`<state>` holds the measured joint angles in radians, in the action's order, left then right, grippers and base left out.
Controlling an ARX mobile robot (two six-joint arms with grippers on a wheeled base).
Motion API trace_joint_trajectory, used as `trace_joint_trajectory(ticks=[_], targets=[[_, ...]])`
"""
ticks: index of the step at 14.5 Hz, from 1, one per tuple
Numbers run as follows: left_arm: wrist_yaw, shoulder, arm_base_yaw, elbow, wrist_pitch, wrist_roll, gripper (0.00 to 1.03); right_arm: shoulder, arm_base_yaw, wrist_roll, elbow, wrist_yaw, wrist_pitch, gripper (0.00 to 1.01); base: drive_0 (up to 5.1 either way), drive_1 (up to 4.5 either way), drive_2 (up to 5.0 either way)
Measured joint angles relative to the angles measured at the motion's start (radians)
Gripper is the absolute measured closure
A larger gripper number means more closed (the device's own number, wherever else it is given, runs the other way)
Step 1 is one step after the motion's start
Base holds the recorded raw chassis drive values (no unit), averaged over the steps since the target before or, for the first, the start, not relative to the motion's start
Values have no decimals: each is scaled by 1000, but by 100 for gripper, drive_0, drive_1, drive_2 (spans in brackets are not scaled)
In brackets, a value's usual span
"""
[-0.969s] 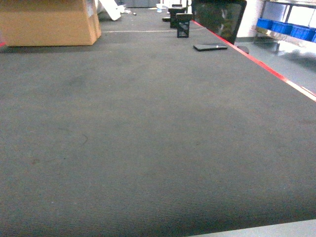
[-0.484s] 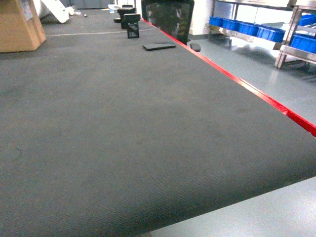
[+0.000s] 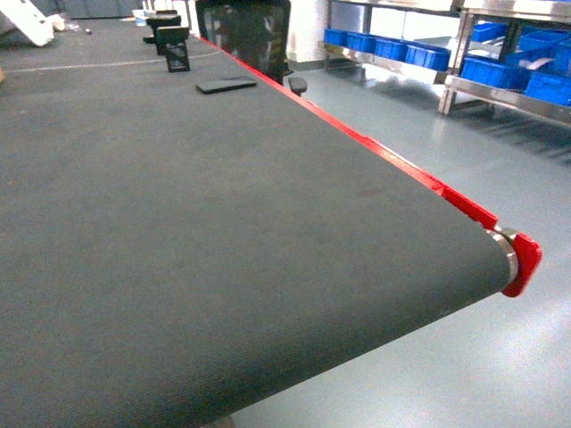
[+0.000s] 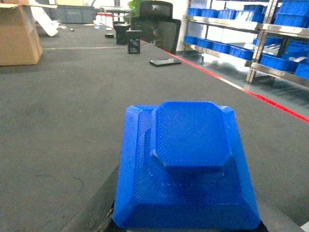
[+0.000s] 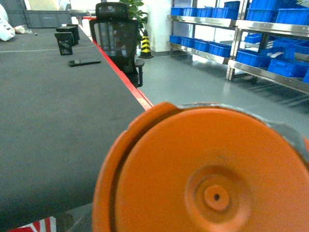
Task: Sort blue parts and orange caps into right shelf containers
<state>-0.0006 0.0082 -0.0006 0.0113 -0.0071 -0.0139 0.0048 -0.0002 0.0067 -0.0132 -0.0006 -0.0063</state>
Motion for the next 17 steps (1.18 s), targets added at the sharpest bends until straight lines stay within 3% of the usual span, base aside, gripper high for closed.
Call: trace_joint_trajectory(ticks=[17], targets=[[0,0,0,0,0,0,62,0,0,0,0,0,0,57,-155,-155,-155]])
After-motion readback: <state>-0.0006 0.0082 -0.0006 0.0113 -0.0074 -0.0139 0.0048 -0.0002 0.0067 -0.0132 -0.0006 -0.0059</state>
